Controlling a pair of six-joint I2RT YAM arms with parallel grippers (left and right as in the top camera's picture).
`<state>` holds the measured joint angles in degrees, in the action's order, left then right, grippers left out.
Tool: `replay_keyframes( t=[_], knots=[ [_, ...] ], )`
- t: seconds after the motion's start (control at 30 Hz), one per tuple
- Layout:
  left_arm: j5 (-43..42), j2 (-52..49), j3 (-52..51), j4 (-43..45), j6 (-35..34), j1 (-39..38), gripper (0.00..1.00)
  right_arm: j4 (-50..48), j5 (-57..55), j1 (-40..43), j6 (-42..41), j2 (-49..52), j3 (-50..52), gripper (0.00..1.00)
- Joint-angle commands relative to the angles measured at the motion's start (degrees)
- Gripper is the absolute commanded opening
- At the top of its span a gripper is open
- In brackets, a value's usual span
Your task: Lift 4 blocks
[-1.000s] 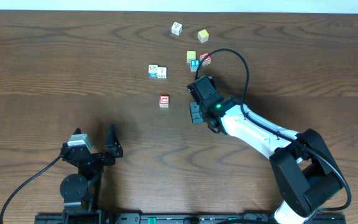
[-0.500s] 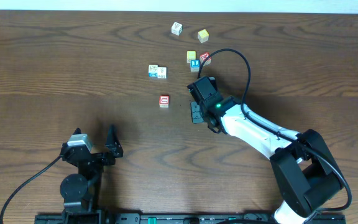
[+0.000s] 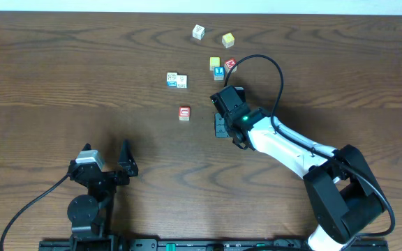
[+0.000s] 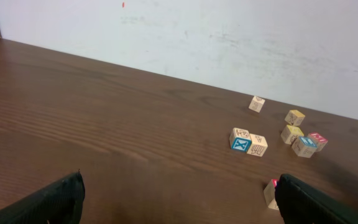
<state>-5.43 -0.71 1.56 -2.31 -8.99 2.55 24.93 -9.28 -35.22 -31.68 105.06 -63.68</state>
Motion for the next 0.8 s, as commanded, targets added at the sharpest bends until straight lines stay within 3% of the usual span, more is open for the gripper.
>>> replay_keyframes(
  t=[0.0,0.77],
  knots=[
    [-0.33,0.09,-1.31,-1.31,0.35,-0.11,0.98,1.03,-1.03,-0.13,-2.03,-0.02,0.04,0.01],
    [-0.33,0.09,-1.31,-1.31,0.35,-0.11,0.98,0.39,-2.47,-0.13,-3.5,-0.02,0.07,0.01]
  ],
)
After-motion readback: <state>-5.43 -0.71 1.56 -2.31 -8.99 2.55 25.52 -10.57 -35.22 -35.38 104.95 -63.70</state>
